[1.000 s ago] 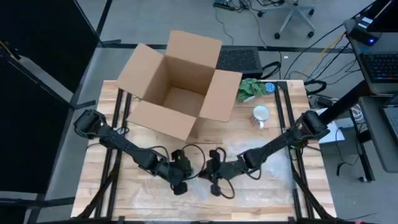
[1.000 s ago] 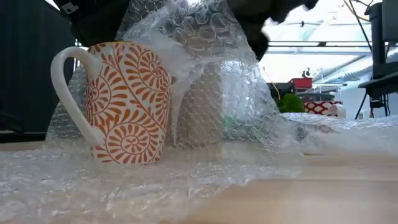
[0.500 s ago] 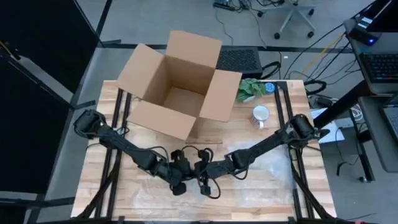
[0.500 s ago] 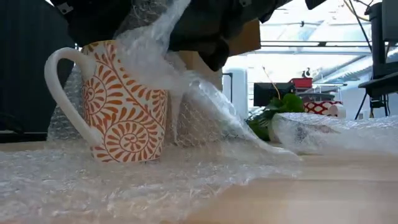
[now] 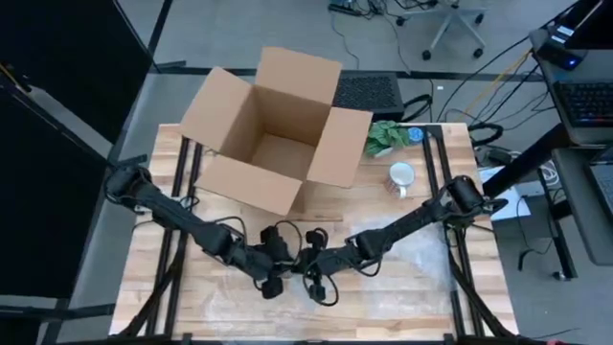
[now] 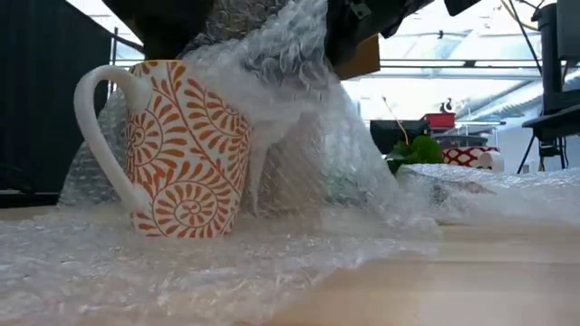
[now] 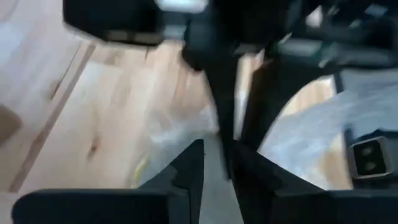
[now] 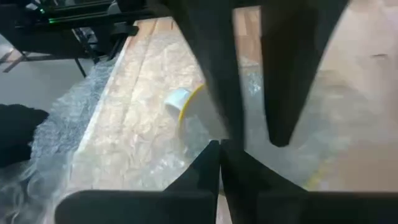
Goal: Wrap mug
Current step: Wrap the yellow mug with bubble wrap
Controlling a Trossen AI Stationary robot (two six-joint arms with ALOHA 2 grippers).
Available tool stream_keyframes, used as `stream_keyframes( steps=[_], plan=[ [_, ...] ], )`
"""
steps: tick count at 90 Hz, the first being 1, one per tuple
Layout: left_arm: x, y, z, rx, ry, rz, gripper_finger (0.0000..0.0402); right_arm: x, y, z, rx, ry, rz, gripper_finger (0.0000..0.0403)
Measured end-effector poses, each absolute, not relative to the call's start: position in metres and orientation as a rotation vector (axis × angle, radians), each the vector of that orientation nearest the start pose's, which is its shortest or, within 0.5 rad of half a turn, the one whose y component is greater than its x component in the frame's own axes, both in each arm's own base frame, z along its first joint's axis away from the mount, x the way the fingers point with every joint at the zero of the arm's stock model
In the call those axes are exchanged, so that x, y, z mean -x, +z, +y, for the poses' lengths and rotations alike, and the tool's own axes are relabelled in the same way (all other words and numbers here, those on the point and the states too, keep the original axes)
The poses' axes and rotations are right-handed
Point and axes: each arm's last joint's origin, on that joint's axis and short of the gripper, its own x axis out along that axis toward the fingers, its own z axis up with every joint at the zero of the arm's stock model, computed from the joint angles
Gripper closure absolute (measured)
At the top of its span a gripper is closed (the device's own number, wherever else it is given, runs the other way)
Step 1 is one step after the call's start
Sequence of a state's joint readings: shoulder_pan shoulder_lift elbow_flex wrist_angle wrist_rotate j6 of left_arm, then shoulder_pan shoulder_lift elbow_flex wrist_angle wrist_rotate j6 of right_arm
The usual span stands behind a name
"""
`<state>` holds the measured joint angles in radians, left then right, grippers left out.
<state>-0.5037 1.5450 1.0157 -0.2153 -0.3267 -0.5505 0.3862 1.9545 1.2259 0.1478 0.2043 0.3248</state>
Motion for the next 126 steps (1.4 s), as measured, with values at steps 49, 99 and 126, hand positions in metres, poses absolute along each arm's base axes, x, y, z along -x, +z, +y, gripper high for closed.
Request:
stream_keyframes(
  steps=[49, 99, 126],
  plan=[
    [-0.295, 0.22, -0.145, 0.147, 0.078, 0.689, 0.0338, -0.393, 0.176, 0.154, -0.144, 0.085, 0.578, 0.0403],
    [-0.302, 0.175, -0.15, 0.139, 0.033, 0.929, 0.0338, -0.397, 0.181, 0.149, -0.148, 0.072, 0.574, 0.0403],
    [-0.303, 0.174, -0.15, 0.151, 0.029, 0.92, 0.0338, -0.386, 0.229, 0.145, -0.088, 0.076, 0.625, 0.0403]
  ],
)
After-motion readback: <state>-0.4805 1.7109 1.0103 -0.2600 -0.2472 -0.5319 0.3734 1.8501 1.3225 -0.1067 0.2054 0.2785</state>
